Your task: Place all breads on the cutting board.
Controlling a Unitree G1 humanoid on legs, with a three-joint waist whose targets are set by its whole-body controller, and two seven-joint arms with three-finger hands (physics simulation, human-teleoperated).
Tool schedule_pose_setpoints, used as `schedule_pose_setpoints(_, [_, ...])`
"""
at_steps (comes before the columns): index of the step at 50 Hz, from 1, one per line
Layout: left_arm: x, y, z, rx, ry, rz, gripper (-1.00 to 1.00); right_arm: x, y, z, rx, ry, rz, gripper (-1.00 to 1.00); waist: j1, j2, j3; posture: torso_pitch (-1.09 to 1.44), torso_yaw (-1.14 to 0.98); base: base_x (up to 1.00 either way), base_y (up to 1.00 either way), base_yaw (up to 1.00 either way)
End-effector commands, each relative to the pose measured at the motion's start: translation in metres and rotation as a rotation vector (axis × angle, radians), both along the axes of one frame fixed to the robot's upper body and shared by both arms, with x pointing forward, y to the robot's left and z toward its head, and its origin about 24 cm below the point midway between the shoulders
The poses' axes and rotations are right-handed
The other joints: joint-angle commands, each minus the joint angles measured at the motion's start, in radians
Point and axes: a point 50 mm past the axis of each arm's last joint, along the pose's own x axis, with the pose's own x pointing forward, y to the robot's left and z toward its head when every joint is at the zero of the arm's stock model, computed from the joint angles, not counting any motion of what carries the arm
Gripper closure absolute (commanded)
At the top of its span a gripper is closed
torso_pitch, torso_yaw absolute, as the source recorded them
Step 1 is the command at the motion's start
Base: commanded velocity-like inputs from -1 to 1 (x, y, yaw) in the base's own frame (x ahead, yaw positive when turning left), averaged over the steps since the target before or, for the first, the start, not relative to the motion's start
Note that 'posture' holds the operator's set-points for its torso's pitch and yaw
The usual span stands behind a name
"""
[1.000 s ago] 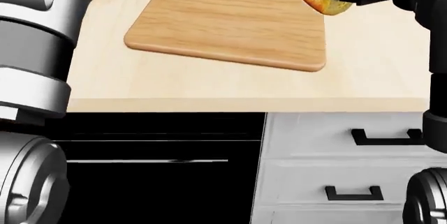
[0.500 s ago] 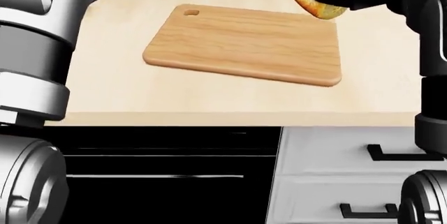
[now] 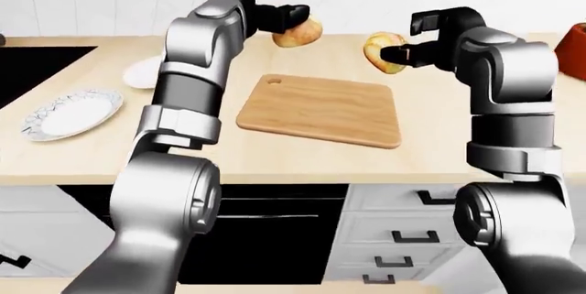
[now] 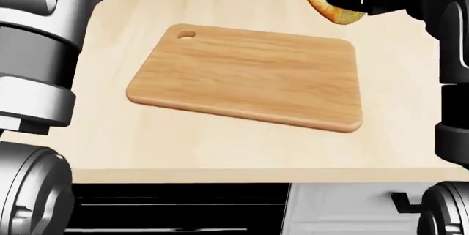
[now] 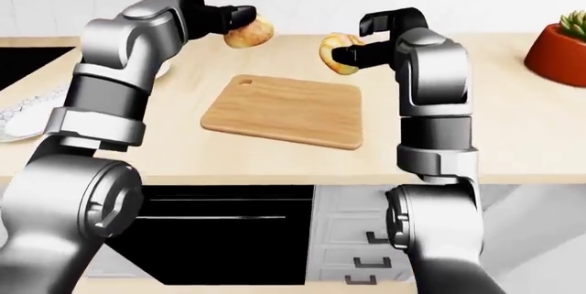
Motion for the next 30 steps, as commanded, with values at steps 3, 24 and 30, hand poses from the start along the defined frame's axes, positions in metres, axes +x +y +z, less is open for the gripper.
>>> schedule_pose_setpoints(3, [-0.005,0.003,0.024,-0.014,-0.095,0.004,1.00,-0.003,0.005,0.025,-0.012,-0.109,0.023,1.00,-0.001,0.061,-0.053,0.00,0.00,0.29,0.00,0.00])
schedule_pose_setpoints(24, [-0.011,0.002,0.024,0.003,-0.089,-0.015,1.00,-0.014,0.012,0.023,-0.064,-0.110,0.061,1.00,0.008,-0.034,-0.032,0.00,0.00,0.03,0.00,0.00])
schedule_pose_setpoints(30, [-0.015,0.003,0.028,0.009,-0.094,-0.021,1.00,-0.021,0.013,0.022,-0.091,-0.100,0.076,1.00,0.013,-0.035,-0.032,0.00,0.00,0.00,0.00,0.00])
